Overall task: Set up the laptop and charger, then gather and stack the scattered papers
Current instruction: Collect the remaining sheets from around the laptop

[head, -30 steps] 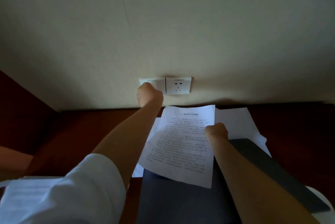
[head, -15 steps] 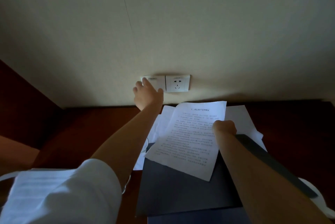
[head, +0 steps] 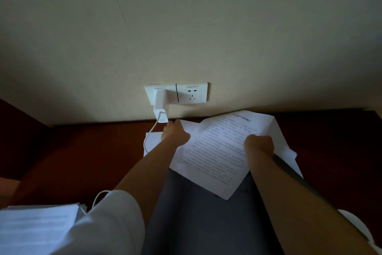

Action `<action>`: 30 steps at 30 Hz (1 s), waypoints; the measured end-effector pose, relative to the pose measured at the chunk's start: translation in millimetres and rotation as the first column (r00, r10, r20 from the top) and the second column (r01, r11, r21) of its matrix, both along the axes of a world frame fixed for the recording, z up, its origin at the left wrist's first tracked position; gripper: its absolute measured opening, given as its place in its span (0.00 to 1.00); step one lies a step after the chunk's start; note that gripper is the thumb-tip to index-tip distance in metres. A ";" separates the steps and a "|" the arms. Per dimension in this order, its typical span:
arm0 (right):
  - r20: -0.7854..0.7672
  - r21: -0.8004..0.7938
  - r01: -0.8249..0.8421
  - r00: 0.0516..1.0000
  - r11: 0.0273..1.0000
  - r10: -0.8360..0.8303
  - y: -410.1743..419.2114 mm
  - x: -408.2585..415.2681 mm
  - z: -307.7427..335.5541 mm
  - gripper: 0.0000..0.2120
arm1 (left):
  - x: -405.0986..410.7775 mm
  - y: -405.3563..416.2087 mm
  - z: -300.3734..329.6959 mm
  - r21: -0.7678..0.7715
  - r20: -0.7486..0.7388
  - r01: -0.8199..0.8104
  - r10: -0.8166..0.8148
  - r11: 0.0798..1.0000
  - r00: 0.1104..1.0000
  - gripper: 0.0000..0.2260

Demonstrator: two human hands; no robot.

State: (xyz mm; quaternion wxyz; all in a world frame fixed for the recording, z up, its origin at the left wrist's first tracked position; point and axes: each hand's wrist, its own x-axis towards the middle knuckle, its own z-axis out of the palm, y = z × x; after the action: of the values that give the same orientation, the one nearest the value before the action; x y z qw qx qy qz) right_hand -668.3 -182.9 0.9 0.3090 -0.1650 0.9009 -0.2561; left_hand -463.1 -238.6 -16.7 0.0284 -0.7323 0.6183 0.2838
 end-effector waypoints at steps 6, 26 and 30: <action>-0.062 0.032 -0.110 0.992 0.993 0.112 -1.9 0.6 -12.2 0.15 | -5.3 -15.9 -13.9 0.084 -0.087 -0.056 0.064 0.995 0.994 0.46; -0.156 0.149 -0.200 0.962 0.968 0.222 10.5 -20.1 -8.8 0.11 | -17.5 -4.0 -3.1 0.071 0.173 0.166 -0.176 0.984 0.969 0.16; -0.125 0.087 -0.185 0.973 0.979 0.195 14.6 -22.2 -4.9 0.09 | -21.9 3.0 3.5 -0.049 0.208 0.231 -0.217 0.972 0.954 0.06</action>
State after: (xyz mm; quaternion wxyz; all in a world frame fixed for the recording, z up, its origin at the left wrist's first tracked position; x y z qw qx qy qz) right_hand -690.5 -168.3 -4.0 0.2775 -0.2554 0.9085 -0.1800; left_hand -484.9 -235.6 -13.2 0.0961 -0.6830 0.7013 0.1803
